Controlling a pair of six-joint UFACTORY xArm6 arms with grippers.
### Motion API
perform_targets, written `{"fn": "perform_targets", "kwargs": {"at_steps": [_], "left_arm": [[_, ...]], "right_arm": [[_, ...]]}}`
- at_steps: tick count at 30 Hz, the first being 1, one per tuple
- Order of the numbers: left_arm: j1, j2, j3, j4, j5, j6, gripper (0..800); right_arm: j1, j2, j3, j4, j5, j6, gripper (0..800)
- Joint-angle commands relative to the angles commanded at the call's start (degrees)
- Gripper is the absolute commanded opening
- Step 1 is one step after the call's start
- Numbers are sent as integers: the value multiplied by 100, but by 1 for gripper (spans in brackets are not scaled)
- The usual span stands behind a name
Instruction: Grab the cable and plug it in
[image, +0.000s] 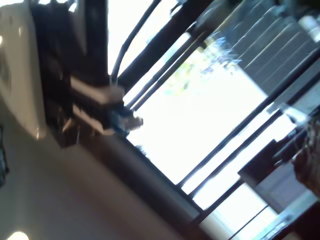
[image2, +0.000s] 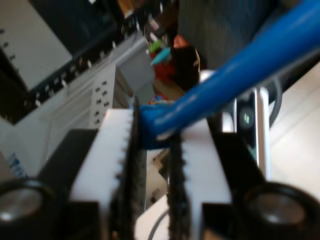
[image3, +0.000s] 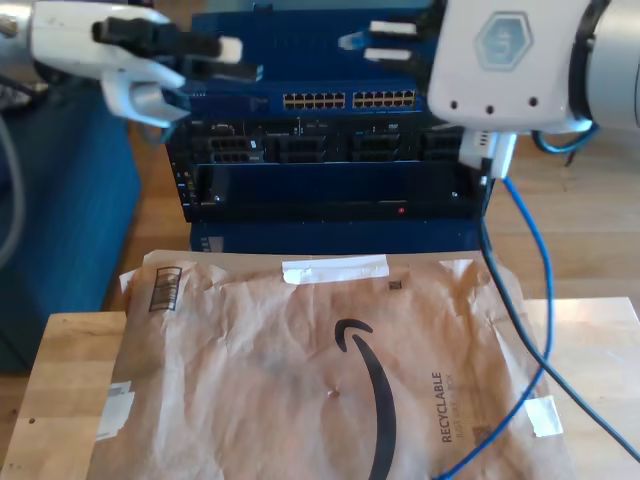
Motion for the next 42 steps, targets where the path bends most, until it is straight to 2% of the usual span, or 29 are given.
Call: {"fn": "perform_targets", "kwargs": {"at_steps": [4, 12, 18, 20, 23, 26, 29, 32, 35, 38, 42], "left_arm": [[246, 0, -237, 1275, -9, 290, 799], [1081, -44, -185, 3059, 35, 2303, 799], [1837, -1029, 1125, 4334, 70, 4026, 800], [2277, -1248, 1591, 4756, 62, 4721, 800], [3086, -1319, 2048, 5433, 26, 5837, 800], [3886, -1319, 2453, 6101, -18, 6585, 800], [4554, -1327, 3051, 6822, -299, 7455, 800], [5204, -1749, 3701, 7279, -668, 8123, 800], [5495, -2242, 4123, 7534, -800, 8580, 800], [5802, -2400, 4615, 7692, -1020, 8712, 800], [6180, -2576, 5204, 8009, -1802, 8949, 800]], "right_arm": [[-475, -53, 255, -9, 9, 0, 1], [-949, -132, 791, -18, 9, 0, 1], [-1090, -123, 879, -26, 18, 0, 1], [-1099, -132, 932, -26, 18, 0, 1], [-1099, -132, 985, -26, 18, 0, 1], [-1099, -141, 1029, -26, 18, 0, 1], [-1090, -141, 1134, -18, 18, 0, 1], [-1099, -141, 1204, -18, 18, 0, 1], [-1099, -193, 1222, -18, 18, 0, 1], [-1099, -273, 1380, -9, 18, 0, 1], [-1099, -369, 1521, -18, 18, 0, 1]]}}
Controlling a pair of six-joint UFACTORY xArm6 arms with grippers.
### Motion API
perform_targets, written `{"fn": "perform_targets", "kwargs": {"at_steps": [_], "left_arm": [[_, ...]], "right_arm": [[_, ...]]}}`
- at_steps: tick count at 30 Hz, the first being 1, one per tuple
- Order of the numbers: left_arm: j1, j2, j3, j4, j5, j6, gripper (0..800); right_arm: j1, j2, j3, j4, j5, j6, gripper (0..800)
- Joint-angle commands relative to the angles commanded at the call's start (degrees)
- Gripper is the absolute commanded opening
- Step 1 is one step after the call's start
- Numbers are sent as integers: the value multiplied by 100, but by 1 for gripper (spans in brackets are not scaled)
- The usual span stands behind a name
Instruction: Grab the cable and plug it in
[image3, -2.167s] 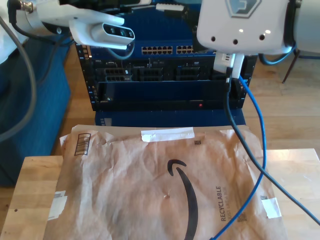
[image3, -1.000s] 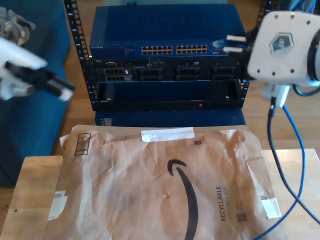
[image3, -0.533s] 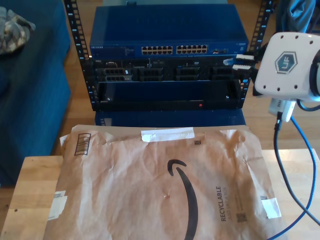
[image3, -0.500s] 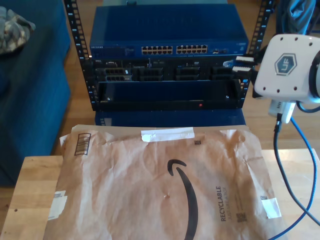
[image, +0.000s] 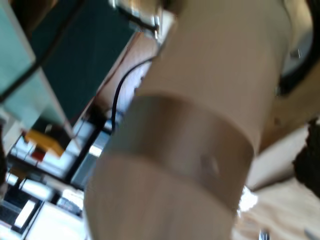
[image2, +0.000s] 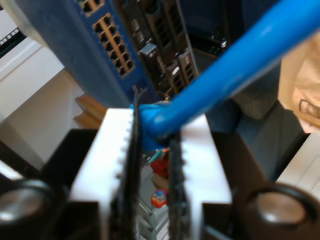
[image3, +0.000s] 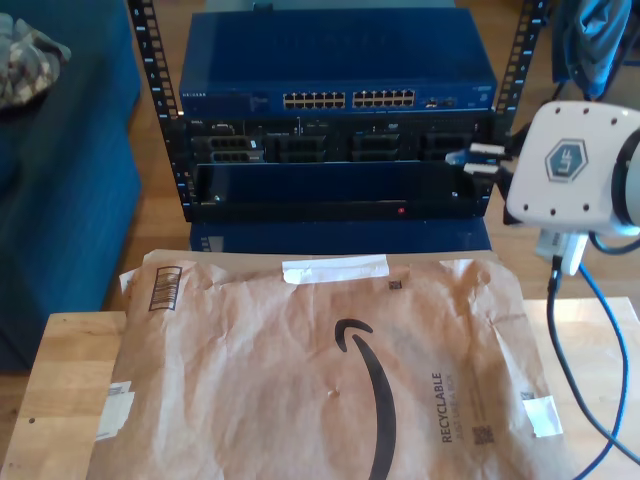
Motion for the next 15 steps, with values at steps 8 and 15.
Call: {"fn": "perform_targets", "kwargs": {"at_steps": [8, 15], "left_arm": [[554, -545, 809, 79, -774, 334, 800], [712, -747, 1046, 35, -993, 862, 800]], "right_arm": [[-44, -290, 387, 0, 0, 0, 1], [-185, -343, 536, 18, -9, 0, 1]]}}
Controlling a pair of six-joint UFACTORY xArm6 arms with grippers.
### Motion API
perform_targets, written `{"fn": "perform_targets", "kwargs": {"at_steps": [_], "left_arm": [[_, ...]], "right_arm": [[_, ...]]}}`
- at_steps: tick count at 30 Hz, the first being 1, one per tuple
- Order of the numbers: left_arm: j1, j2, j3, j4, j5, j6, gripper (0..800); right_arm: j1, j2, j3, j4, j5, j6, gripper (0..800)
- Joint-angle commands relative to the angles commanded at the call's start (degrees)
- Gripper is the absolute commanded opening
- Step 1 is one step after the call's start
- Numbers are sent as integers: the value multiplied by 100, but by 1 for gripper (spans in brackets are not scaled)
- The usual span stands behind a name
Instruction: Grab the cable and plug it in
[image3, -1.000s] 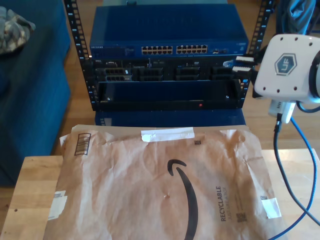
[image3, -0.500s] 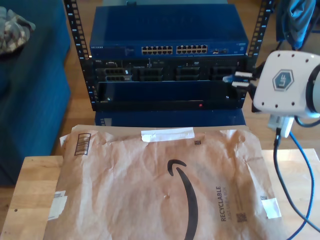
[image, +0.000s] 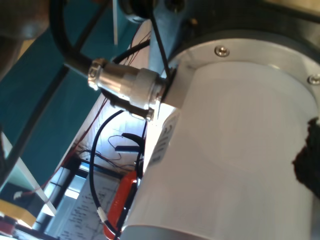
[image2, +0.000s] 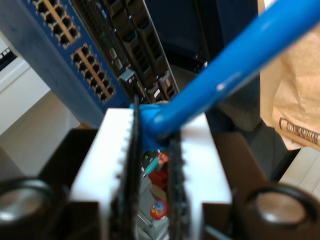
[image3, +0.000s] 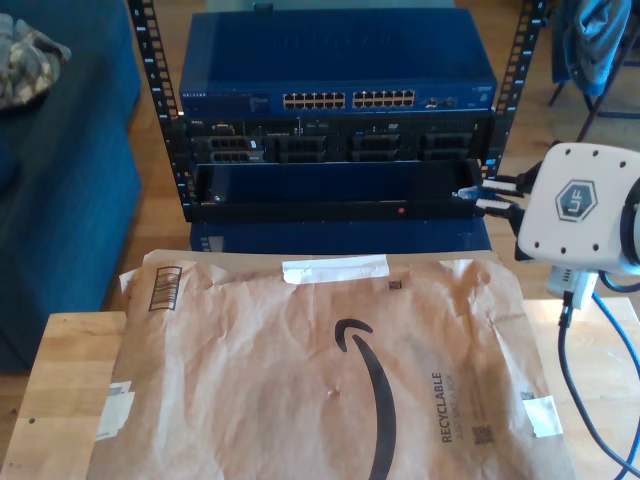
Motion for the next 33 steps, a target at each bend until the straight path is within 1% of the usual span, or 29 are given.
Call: {"fn": "perform_targets", "kwargs": {"at_steps": [2, 4, 7, 9, 11, 12, 13, 23, 26, 29, 33], "left_arm": [[255, 0, 18, 0, -185, 246, 800], [501, 0, 79, -18, -554, 624, 800], [809, 0, 457, -35, -1222, 914, 800], [818, 18, 712, -26, -1626, 985, 800], [826, 18, 1020, -35, -2136, 993, 800], [826, 18, 1090, -53, -2338, 1002, 800], [835, 18, 1090, -70, -2400, 1002, 800], [905, 62, 1073, -123, -2382, 1002, 800], [905, 62, 1073, -123, -2382, 1002, 800], [905, 62, 1073, -123, -2382, 1002, 800], [905, 62, 1073, -123, -2382, 1002, 800]], "right_arm": [[9, 9, 0, 9, -9, 0, 1], [9, 18, 0, 9, -9, 0, 1], [9, 35, 79, 18, -18, 0, 1], [-18, 35, 79, 18, -18, 0, 1], [-149, 35, 79, 26, -18, 0, 1], [-193, 35, 70, 26, -18, 0, 1], [-229, 35, 70, 26, -18, -9, 1], [-273, 255, 70, 26, -35, -26, 1], [-281, 484, 26, 18, -334, -44, 1], [-281, 642, -53, -88, -413, -35, 1], [-264, 668, -53, -158, -413, -88, 1]]}}
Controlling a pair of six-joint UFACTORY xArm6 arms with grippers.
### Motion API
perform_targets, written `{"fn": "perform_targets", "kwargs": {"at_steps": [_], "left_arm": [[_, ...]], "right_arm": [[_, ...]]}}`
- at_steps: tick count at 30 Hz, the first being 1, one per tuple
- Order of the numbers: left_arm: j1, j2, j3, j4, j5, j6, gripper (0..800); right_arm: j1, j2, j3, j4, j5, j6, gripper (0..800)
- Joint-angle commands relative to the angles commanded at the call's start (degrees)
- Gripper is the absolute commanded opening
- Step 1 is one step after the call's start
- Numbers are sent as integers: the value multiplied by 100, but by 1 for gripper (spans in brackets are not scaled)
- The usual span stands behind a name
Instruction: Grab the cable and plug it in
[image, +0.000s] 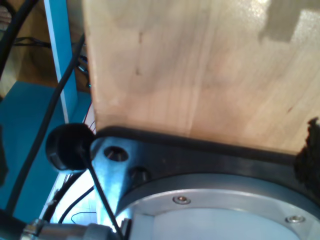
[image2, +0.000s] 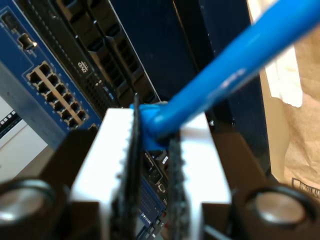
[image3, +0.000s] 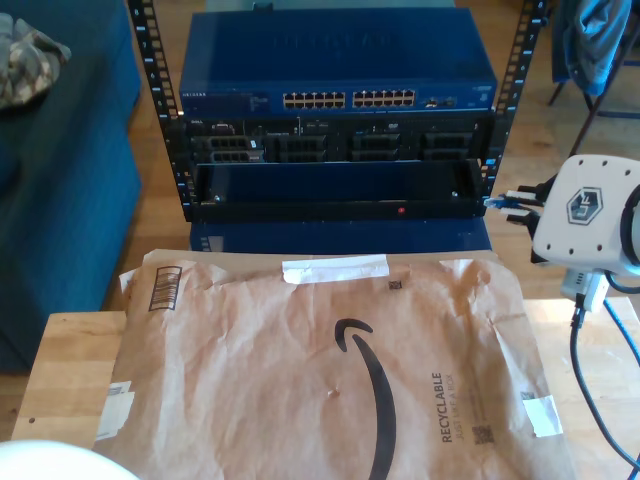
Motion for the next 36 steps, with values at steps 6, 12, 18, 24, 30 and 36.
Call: {"fn": "perform_targets", "kwargs": {"at_steps": [6, 12, 18, 24, 30, 36], "left_arm": [[0, 0, 0, 0, 0, 0, 800], [0, 0, 0, 0, 0, 0, 800], [0, 0, 0, 0, 0, 0, 800], [0, 0, 0, 0, 0, 0, 800], [0, 0, 0, 0, 0, 0, 800], [0, 0, 0, 0, 0, 0, 800]], "right_arm": [[18, 123, -264, -35, -97, -123, 1], [132, 563, -519, -44, -220, -132, 1], [273, 897, -607, -53, -404, -141, 1], [413, 914, -378, -79, -589, -167, 2], [571, 870, -404, -281, -580, -396, 1], [791, 862, -598, -589, -598, -404, 2]]}}
